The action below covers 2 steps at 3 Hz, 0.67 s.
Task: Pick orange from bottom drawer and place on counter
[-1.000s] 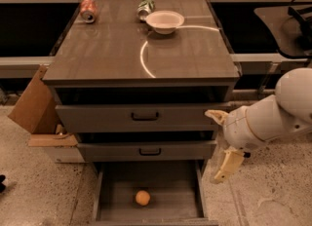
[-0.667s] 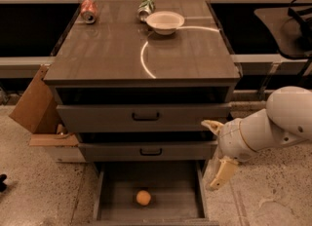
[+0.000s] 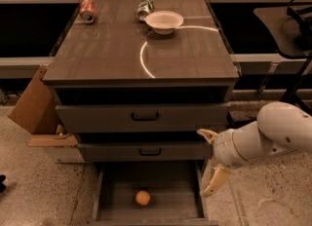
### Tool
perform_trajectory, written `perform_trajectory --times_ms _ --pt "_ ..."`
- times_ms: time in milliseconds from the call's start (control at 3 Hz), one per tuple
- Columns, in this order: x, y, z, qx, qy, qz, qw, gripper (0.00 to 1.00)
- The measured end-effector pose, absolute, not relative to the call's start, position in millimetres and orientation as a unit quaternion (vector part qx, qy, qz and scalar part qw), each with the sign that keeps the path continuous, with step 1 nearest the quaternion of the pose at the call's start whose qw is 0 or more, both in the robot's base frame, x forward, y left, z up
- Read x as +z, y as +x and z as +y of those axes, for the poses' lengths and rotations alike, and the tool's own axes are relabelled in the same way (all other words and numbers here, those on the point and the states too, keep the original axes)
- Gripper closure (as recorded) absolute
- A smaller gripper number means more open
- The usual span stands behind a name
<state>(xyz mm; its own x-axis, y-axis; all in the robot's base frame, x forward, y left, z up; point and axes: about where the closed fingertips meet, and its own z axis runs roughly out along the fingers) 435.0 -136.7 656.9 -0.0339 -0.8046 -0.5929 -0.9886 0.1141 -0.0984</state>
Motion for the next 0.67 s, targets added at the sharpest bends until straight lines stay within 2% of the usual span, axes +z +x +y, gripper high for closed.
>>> perform_trajectory --times_ms 667 --pt "610 444 -125 0.198 -0.674 0.649 0.29 0.0"
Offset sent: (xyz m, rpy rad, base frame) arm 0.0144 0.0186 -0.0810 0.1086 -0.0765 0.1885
